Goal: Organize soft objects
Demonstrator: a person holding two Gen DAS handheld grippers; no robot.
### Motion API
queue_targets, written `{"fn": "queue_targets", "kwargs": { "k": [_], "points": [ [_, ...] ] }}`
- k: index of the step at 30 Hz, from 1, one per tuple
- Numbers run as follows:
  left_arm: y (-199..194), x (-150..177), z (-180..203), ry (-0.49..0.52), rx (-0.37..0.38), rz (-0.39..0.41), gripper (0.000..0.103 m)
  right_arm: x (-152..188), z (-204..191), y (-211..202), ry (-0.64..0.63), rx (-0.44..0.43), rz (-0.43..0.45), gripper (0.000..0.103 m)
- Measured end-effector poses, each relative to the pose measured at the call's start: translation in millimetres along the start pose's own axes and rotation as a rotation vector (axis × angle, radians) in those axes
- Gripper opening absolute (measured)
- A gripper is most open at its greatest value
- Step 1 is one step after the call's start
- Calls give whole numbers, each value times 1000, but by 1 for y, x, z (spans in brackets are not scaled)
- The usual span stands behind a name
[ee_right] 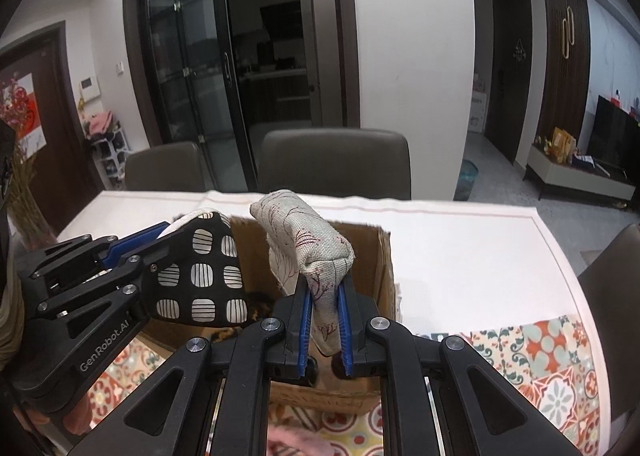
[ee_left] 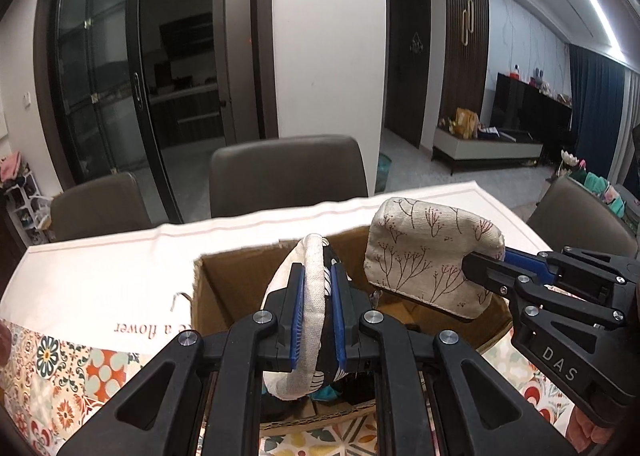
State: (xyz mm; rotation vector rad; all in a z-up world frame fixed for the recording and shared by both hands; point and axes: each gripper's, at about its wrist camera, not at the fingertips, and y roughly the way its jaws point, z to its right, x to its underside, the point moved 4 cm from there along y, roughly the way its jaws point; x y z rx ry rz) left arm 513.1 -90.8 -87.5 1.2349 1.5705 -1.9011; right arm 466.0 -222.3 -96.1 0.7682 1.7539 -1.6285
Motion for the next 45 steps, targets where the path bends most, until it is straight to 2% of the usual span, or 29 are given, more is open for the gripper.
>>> {"fn": "queue_targets", "kwargs": {
  "k": [8,10,13,15,17,19,23,25,27,35,38,45],
  "points": [
    [9,7,0,13,-6,-38,17,9,4,20,-5,-2,-65,14],
    [10,5,-1,12,-9,-39,26,10,6,23,1,-11,-77,15],
    [8,5,-1,13,-10,-35,35,9,5,25,10,-36,-91,17],
    [6,6,-4,13,-15,-30,39,8,6,25,15,-35,-91,33],
    [2,7,-6,12,-23,-24,46,8,7,23,22,-26,-84,40],
    [-4,8,-7,9,-31,-15,62,7,7,19,24,-12,-74,40],
    [-16,9,-8,9,-61,6,74,7,8,10,36,16,-70,47],
    [-22,9,-9,9,-75,10,85,8,8,4,39,30,-59,50],
    [-29,11,-10,10,-92,18,86,9,8,-1,42,39,-56,53],
    [-60,14,-10,14,-122,48,88,9,7,-27,44,54,-30,53],
    [-75,15,-10,14,-143,67,89,9,4,-40,37,62,-9,61],
    [-109,20,-8,10,-197,108,93,12,-1,-69,31,69,32,61]
  ]
}}
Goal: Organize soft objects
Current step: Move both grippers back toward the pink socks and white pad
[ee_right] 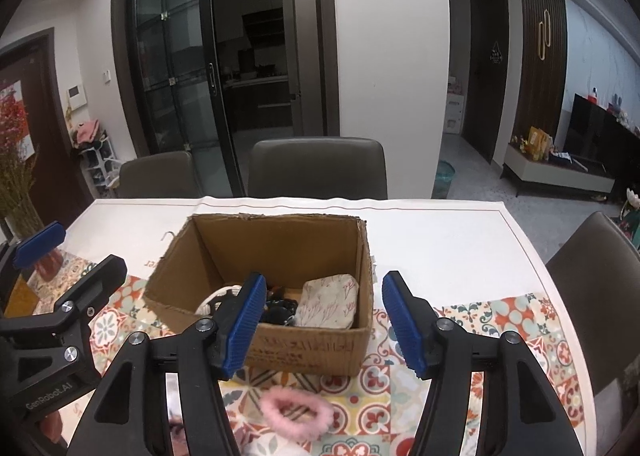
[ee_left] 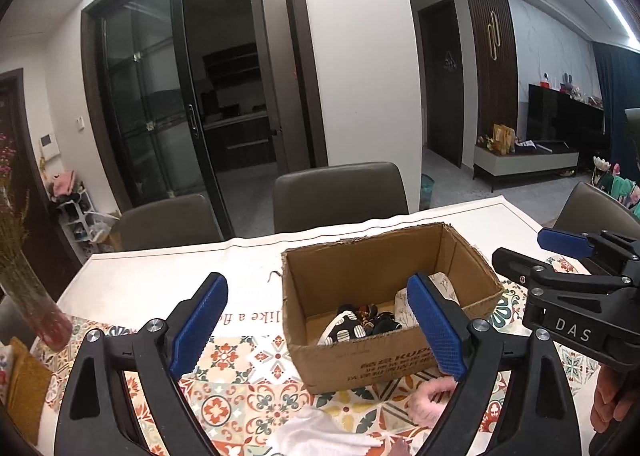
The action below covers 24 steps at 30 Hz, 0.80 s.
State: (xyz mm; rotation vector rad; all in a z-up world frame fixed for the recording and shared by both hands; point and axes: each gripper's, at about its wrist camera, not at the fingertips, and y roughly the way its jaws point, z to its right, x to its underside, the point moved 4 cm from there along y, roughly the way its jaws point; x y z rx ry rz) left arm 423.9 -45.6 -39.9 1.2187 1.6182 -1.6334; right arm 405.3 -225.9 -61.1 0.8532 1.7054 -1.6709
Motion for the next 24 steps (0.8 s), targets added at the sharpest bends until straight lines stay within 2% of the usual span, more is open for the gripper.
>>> {"fn": "queue_targets", "kwargs": {
  "k": [5,8,24],
  "points": [
    [-21,7,-4,-11,-16,5,97,4,-5,-19,-5,3,20,62],
    [-31,11,-5,-14,-19,2,97,10,-8,-29,-7,1,28,68],
    [-66,50,-10,3,-23,-21,98,46,-22,-60,-20,0,14,68]
  ]
}}
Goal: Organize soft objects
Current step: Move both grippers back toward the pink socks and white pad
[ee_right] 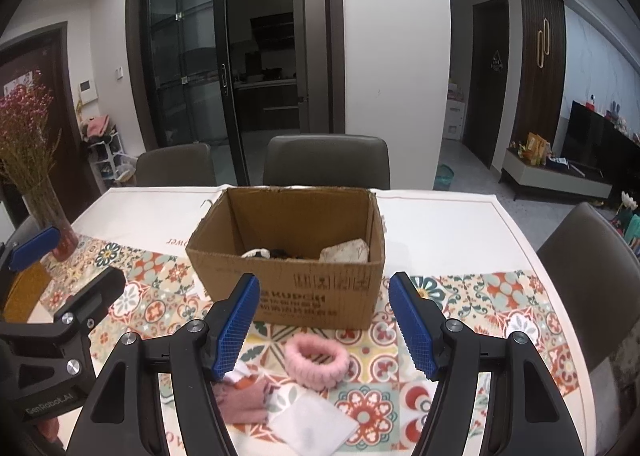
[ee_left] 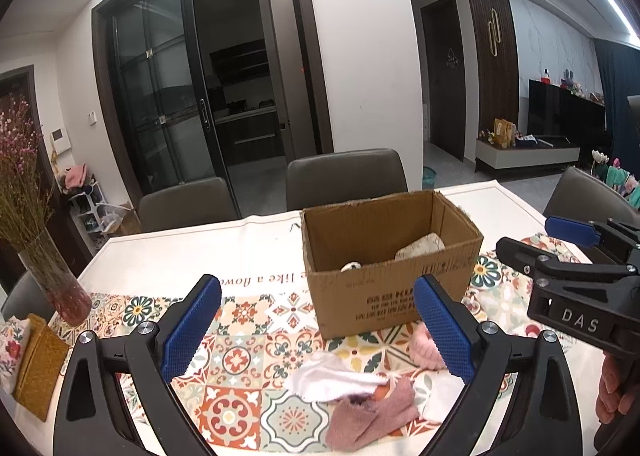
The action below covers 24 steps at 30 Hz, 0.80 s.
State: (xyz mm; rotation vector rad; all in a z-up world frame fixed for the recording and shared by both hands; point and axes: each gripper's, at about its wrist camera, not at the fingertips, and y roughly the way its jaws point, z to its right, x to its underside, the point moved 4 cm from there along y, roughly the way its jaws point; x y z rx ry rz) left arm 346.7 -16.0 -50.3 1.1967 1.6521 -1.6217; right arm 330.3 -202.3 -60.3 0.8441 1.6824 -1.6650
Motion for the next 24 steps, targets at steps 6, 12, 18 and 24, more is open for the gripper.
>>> {"fn": "queue_targets", "kwargs": {
  "k": [6,12,18,24],
  "points": [
    [-7,21,1,-2,16,-26,98,15,-2,-6,10,1,-18,68],
    [-13,39,4,10,32,-52,98,34,-4,-9,30,-3,-57,68],
    [-14,56,7,37,35,-76,98,53,-8,-8,27,-6,-101,68],
    [-11,71,9,53,51,-116,98,72,-10,1,30,-10,-160,68]
  ]
}}
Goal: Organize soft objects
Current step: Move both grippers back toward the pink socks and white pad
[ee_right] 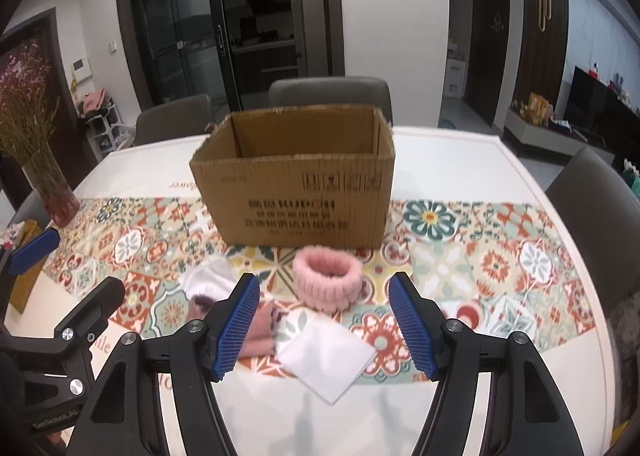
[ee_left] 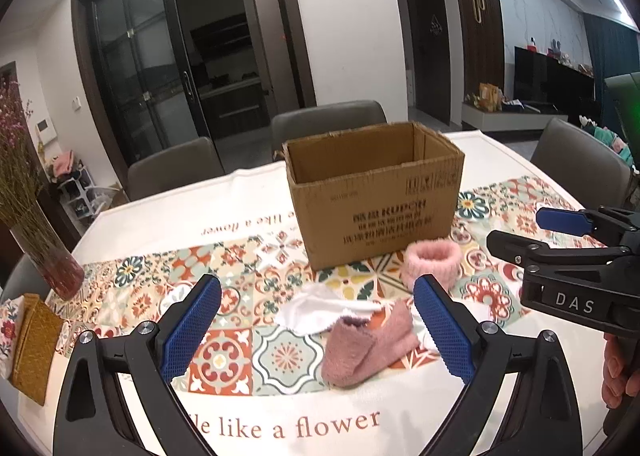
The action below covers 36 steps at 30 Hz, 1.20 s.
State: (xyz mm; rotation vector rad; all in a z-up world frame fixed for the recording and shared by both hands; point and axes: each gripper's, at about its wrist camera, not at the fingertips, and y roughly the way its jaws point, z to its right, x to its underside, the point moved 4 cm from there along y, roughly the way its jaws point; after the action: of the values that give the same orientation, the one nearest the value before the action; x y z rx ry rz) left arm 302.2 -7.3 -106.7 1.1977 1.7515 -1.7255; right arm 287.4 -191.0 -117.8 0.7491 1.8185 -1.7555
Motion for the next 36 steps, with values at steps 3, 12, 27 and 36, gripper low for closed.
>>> {"fn": "queue_targets", "kwargs": {
  "k": [3,12,27,36],
  "points": [
    [4,7,1,2,8,-17,98,9,-1,7,1,-4,-32,68],
    [24,29,7,13,28,-82,98,32,-1,31,11,-1,-112,68],
    [72,68,20,39,66,-195,98,69,5,78,15,12,-246,68],
    [93,82,27,60,84,-234,98,84,8,101,8,17,-313,68]
  ]
}}
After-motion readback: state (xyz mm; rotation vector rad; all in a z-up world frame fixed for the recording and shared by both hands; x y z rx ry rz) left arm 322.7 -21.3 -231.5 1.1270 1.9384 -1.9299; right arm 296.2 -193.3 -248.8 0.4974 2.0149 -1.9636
